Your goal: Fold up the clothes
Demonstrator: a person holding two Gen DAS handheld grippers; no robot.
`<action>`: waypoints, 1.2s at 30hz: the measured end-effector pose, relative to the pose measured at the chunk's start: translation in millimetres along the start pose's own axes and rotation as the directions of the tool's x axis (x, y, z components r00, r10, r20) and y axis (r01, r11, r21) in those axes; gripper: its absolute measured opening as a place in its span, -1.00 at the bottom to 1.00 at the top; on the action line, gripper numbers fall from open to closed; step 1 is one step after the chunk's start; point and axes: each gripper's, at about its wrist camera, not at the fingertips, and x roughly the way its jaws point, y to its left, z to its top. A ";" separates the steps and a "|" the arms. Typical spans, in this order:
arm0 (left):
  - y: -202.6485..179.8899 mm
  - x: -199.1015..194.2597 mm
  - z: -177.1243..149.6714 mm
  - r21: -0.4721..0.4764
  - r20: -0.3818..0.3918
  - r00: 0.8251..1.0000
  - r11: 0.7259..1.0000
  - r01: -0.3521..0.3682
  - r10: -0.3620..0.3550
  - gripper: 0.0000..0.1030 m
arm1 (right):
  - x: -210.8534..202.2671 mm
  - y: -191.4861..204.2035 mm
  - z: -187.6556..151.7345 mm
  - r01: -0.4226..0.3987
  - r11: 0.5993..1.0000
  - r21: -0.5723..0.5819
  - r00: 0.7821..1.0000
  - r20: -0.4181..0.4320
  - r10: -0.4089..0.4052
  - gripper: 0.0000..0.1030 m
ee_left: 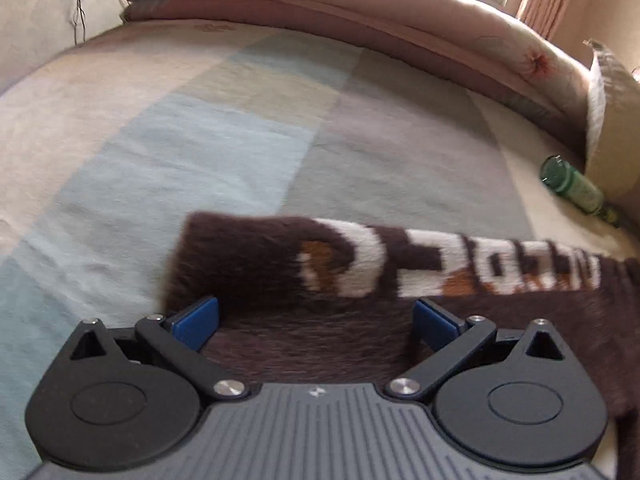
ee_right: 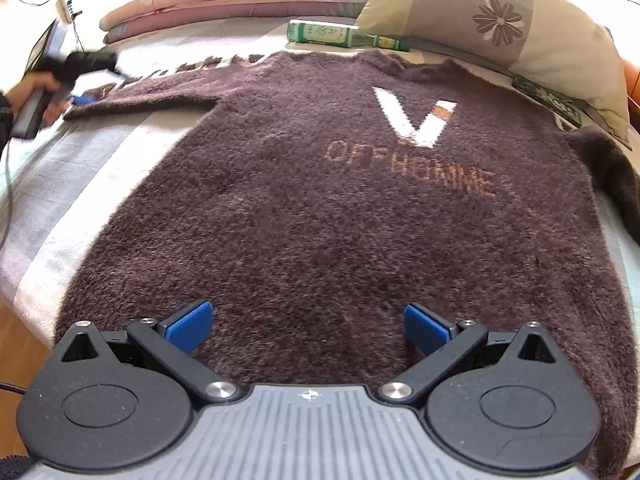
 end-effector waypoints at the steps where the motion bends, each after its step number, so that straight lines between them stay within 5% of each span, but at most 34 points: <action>1: -1.1 -2.5 1.1 0.012 -0.009 1.000 1.000 -0.008 0.008 0.98 | 1.0 -2.0 -0.4 0.000 1.000 0.006 1.000 0.000 0.000 1.00; 6: -29.8 -19.8 10.2 0.095 0.017 0.998 0.993 -0.064 0.062 0.98 | 7.0 -3.1 0.0 -0.005 1.000 0.016 1.000 -0.004 0.005 1.00; 9: -76.1 -27.0 18.5 0.136 -0.006 0.992 0.983 0.123 -0.123 0.98 | 6.6 -0.3 0.7 -0.023 1.000 0.005 1.000 0.001 0.023 1.00; 11: -116.9 -24.1 22.4 0.145 -0.064 0.964 0.953 0.266 -0.260 0.98 | 7.0 0.2 0.8 -0.028 1.000 0.003 1.000 0.002 0.028 1.00; 15: -193.6 -7.4 19.7 0.085 -0.169 0.847 0.848 0.523 -0.505 0.98 | 5.9 -2.7 0.7 -0.032 0.999 0.016 0.999 0.008 0.032 1.00; 17: -218.4 2.2 11.9 0.080 -0.206 0.825 0.831 0.551 -0.527 0.98 | 3.3 -4.7 0.2 -0.026 1.000 0.015 1.000 0.009 0.026 1.00; 20: -222.5 20.4 4.2 0.038 -0.237 0.829 0.848 0.529 -0.506 0.98 | -4.2 -9.5 0.8 -0.016 1.000 0.019 1.000 0.027 0.015 1.00; 22: -204.4 22.6 3.6 -0.020 -0.218 0.802 0.824 0.566 -0.556 0.98 | -8.5 -14.0 0.4 -0.016 1.000 0.026 0.999 0.040 0.014 1.00; 25: -162.8 14.3 11.2 -0.084 -0.177 0.820 0.838 0.539 -0.545 0.98 | -8.1 -20.3 -0.4 -0.015 0.999 0.040 0.999 0.042 0.013 1.00; 30: -73.6 -0.1 19.5 -0.168 -0.102 0.906 0.905 0.392 -0.411 0.98 | -0.3 -22.1 -3.1 -0.039 0.998 0.053 0.999 0.032 0.037 1.00; 36: -15.7 -14.7 13.6 -0.265 -0.014 0.964 0.931 0.251 -0.264 0.98 | -0.9 -22.3 -4.6 -0.044 0.997 0.057 0.998 0.037 0.042 1.00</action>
